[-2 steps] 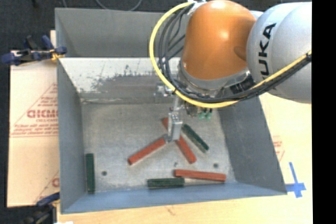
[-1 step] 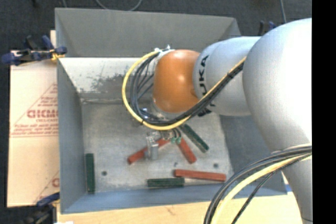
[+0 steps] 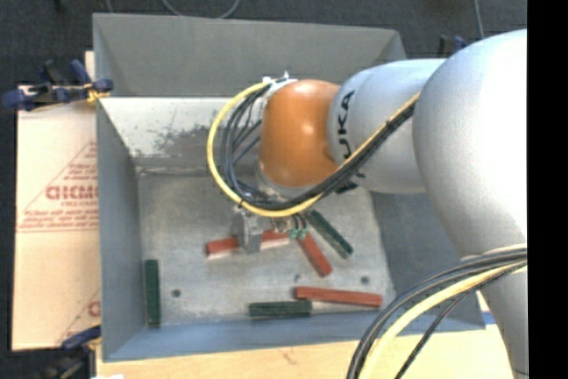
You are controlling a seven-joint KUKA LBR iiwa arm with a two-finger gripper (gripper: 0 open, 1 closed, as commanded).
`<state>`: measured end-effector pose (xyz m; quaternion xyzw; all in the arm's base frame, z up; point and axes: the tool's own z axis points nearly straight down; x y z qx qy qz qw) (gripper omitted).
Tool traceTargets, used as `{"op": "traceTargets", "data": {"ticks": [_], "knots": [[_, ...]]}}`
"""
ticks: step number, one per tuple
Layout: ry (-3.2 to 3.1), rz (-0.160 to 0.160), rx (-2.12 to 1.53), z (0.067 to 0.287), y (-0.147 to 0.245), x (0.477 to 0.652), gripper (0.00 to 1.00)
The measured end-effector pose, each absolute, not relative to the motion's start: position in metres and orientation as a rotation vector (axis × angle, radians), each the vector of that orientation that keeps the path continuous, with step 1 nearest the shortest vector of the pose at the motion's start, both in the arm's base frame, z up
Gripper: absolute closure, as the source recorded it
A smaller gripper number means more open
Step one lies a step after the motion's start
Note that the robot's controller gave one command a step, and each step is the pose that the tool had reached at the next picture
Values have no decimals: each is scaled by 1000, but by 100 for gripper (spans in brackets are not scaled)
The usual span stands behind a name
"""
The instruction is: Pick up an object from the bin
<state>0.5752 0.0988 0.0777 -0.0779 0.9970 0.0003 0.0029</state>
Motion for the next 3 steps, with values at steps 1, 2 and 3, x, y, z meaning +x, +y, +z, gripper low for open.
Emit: {"op": "traceTargets", "data": {"ticks": [1, 2, 3], "knots": [[3129, 2, -242, 76, 99, 575, 0], [3128, -2, -218, 71, 55, 587, 0], [3128, 1, -219, 72, 57, 587, 100]]}}
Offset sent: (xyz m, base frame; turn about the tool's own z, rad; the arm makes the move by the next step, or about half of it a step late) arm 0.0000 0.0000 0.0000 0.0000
